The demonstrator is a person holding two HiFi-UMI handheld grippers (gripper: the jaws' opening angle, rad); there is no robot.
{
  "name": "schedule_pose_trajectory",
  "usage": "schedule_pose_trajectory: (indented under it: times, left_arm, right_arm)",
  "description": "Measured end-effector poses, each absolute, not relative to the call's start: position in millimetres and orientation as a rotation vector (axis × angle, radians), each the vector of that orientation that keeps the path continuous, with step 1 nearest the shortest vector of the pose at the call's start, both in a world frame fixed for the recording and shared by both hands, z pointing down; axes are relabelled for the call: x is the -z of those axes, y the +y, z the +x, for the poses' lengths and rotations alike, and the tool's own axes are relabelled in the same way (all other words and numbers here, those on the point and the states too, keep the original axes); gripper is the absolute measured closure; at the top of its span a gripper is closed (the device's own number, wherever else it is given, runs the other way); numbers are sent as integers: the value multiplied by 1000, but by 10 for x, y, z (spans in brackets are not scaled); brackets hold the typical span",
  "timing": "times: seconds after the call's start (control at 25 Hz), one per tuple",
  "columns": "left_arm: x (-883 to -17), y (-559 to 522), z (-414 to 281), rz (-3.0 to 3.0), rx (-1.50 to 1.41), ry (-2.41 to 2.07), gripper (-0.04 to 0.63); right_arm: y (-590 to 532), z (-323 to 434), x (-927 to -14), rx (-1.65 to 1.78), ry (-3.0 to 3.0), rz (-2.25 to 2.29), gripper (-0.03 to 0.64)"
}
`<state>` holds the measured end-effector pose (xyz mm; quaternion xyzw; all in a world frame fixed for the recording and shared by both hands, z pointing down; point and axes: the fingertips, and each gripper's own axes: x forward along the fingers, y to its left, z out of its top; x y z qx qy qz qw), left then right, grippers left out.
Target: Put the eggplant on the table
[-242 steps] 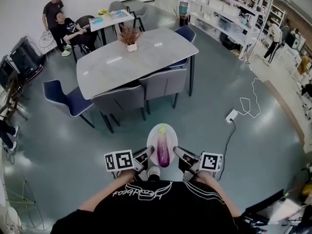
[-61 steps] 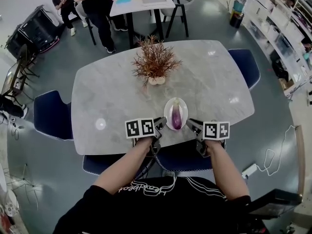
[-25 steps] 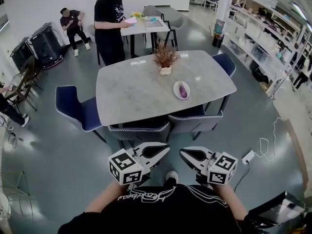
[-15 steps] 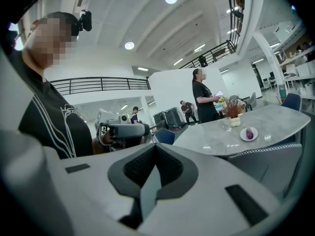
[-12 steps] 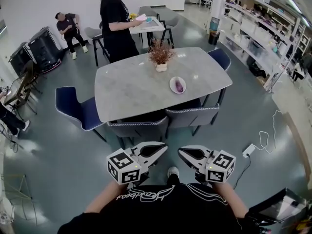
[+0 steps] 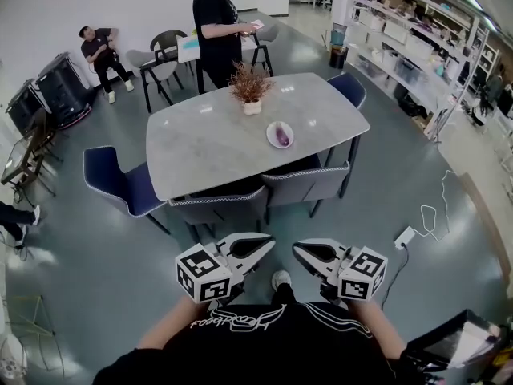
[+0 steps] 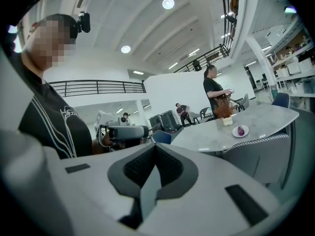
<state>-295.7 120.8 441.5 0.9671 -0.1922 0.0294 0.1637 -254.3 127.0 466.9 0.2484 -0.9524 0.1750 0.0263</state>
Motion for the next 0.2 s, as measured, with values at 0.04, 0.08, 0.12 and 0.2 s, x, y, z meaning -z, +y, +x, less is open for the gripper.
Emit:
schedule_pose_trajectory:
  times: [0.04, 0.08, 0.12, 0.2]
  left_arm:
    - [-4432, 1227, -2938, 2756, -91, -546, 586]
    - [-4447, 1242, -2922, 2754, -95, -547, 586]
    - [-4456, 1251, -2909, 2752, -97, -549, 586]
    - [-4467, 1261, -2885, 2748, -99, -554, 586]
  right_arm:
    - [1286, -2524, -4680, -549, -2945, 772, 611]
    - [1299, -2505, -4692, -556, -2946, 776, 611]
    - [1307, -2488, -4703, -563, -2945, 778, 611]
    - [1317, -2457, -4720, -572, -2944, 781, 611]
